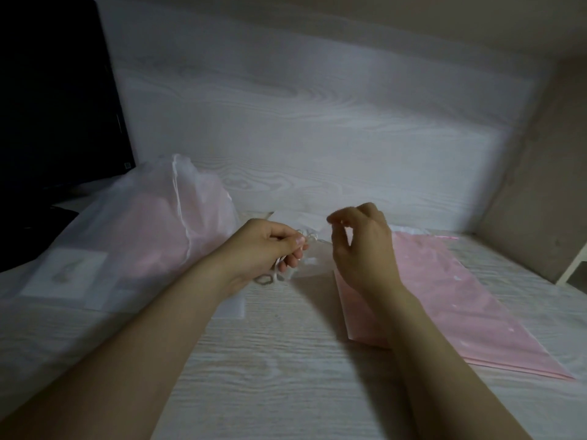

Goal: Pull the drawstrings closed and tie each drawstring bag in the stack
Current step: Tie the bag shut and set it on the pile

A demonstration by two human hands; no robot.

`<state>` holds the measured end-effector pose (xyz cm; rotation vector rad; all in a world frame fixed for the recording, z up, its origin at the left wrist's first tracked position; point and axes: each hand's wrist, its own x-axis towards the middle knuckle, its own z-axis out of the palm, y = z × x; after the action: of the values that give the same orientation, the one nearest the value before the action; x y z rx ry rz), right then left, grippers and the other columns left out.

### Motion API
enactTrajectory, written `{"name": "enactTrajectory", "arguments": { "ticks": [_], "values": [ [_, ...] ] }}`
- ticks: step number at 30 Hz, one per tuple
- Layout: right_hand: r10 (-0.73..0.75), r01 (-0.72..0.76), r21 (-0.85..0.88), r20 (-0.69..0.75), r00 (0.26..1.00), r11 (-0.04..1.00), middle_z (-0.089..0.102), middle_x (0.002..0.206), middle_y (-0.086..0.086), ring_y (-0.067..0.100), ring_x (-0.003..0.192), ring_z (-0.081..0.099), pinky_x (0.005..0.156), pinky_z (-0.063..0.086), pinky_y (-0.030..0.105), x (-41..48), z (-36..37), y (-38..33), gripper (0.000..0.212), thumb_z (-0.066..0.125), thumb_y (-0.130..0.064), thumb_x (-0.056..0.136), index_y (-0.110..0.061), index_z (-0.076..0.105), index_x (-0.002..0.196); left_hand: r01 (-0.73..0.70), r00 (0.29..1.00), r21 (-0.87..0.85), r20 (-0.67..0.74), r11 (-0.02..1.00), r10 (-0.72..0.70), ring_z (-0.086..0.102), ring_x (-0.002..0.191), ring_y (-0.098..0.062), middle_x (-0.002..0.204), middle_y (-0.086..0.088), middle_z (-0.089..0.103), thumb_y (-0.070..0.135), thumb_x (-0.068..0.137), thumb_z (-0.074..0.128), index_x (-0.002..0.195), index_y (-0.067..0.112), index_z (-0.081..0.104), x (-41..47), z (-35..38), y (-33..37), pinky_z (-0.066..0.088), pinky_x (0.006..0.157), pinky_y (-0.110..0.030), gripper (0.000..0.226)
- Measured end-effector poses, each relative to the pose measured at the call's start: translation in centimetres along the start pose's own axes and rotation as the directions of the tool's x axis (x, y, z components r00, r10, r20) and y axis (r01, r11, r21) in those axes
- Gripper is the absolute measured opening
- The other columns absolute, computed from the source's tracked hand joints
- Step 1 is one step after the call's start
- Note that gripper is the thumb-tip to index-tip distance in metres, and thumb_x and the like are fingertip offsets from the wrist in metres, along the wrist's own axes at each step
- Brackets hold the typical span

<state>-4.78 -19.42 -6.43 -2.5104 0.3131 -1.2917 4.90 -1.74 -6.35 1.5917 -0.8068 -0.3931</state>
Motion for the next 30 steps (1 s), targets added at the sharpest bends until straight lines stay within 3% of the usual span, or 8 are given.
{"name": "enactTrajectory", "arguments": {
  "ticks": [3, 6, 12, 16, 20, 23, 27, 30],
  "values": [
    [-0.123, 0.119, 0.243, -0.001, 0.992, 0.963, 0.065, 0.094, -0.006, 0.011, 0.091, 0.063, 0.075, 0.049, 0.028, -0.2, -1.4, -1.9, 0.024, 0.062, -0.019, 0.083, -0.021, 0.072, 0.105, 0.01, 1.0, -0.019, -0.03, 1.0, -0.011, 0.065, 0.068, -0.009, 0.079, -0.006, 0.073, 0.013, 0.104, 0.066, 0.1, 0.004, 0.08, 0.1, 0.1, 0.0, 0.051, 0.061, -0.021, 0.017],
    [-0.249, 0.218, 0.213, 0.132, 0.959, 0.952, 0.067, 0.096, -0.006, 0.01, 0.09, 0.064, 0.075, 0.047, 0.021, -0.7, -1.2, -2.9, 0.035, 0.068, -0.032, 0.077, -0.018, 0.071, 0.11, 0.01, 0.999, -0.019, -0.051, 1.0, -0.011, 0.065, 0.067, -0.01, 0.076, -0.007, 0.073, 0.013, 0.103, 0.067, 0.099, 0.003, 0.081, 0.1, 0.0, 0.2, 0.052, 0.062, -0.021, 0.018],
    [-0.284, 0.263, 0.137, 0.166, 0.944, 0.955, 0.073, 0.092, -0.009, 0.004, 0.08, 0.063, 0.071, 0.039, 0.006, -0.4, -0.2, -2.0, 0.023, 0.086, -0.023, 0.082, -0.022, 0.08, 0.104, 0.039, 0.995, 0.006, -0.094, 0.999, -0.039, 0.065, 0.062, -0.005, 0.069, -0.001, 0.073, 0.016, 0.099, 0.074, 0.098, 0.009, 0.083, 0.0, 0.0, 0.6, 0.053, 0.063, -0.016, 0.012],
    [-0.272, 0.25, 0.127, 0.195, 0.942, 0.96, 0.072, 0.091, -0.006, 0.007, 0.078, 0.064, 0.067, 0.041, 0.01, -0.4, -0.2, -2.2, 0.024, 0.087, -0.018, 0.08, -0.026, 0.081, 0.102, 0.077, 0.994, 0.009, -0.084, 0.997, -0.076, 0.066, 0.064, -0.003, 0.074, -0.001, 0.075, 0.018, 0.096, 0.078, 0.097, 0.01, 0.085, 0.0, 0.0, 0.7, 0.052, 0.064, -0.015, 0.011],
    [-0.255, 0.241, 0.092, 0.195, 0.947, 0.966, 0.07, 0.086, -0.004, 0.012, 0.075, 0.065, 0.067, 0.053, 0.03, -0.5, 0.2, -2.4, 0.021, 0.08, -0.014, 0.083, -0.028, 0.082, 0.097, 0.075, 0.995, 0.033, -0.066, 0.997, -0.073, 0.058, 0.058, -0.003, 0.069, -0.002, 0.069, 0.008, 0.096, 0.075, 0.091, 0.004, 0.083, -0.2, 0.1, 1.0, 0.046, 0.057, -0.012, 0.011],
    [-0.264, 0.259, 0.054, 0.234, 0.936, 0.964, 0.069, 0.08, -0.001, 0.016, 0.075, 0.063, 0.068, 0.053, 0.038, -0.5, 0.6, -2.4, 0.022, 0.072, -0.012, 0.085, -0.028, 0.082, 0.096, 0.113, 0.993, -0.004, -0.04, 0.994, -0.113, 0.056, 0.061, -0.009, 0.066, -0.008, 0.066, -0.007, 0.087, 0.067, 0.083, -0.003, 0.081, -0.3, 0.2, 1.5, 0.046, 0.059, -0.018, 0.014],
    [-0.269, 0.273, 0.021, 0.249, 0.93, 0.962, 0.068, 0.074, 0.0, 0.018, 0.073, 0.061, 0.066, 0.05, 0.038, -0.5, 0.8, -2.2, 0.025, 0.06, -0.016, 0.084, -0.027, 0.081, 0.092, 0.131, 0.991, -0.073, -0.007, 0.989, -0.132, 0.054, 0.067, -0.015, 0.063, -0.01, 0.057, -0.01, 0.083, 0.062, 0.063, -0.001, 0.071, -0.2, 0.6, 1.7, 0.045, 0.066, -0.028, 0.024],
    [-0.255, 0.261, 0.004, 0.233, 0.939, 0.965, 0.07, 0.071, 0.0, 0.019, 0.069, 0.061, 0.063, 0.05, 0.036, -0.6, 0.6, -2.2, 0.025, 0.059, -0.016, 0.079, -0.023, 0.081, 0.086, 0.134, 0.991, -0.098, -0.012, 0.986, -0.136, 0.054, 0.078, -0.024, 0.081, -0.013, 0.059, -0.008, 0.08, 0.065, 0.083, -0.009, 0.069, -0.2, 0.6, 1.7, 0.043, 0.074, -0.034, 0.005]
  ]
}}
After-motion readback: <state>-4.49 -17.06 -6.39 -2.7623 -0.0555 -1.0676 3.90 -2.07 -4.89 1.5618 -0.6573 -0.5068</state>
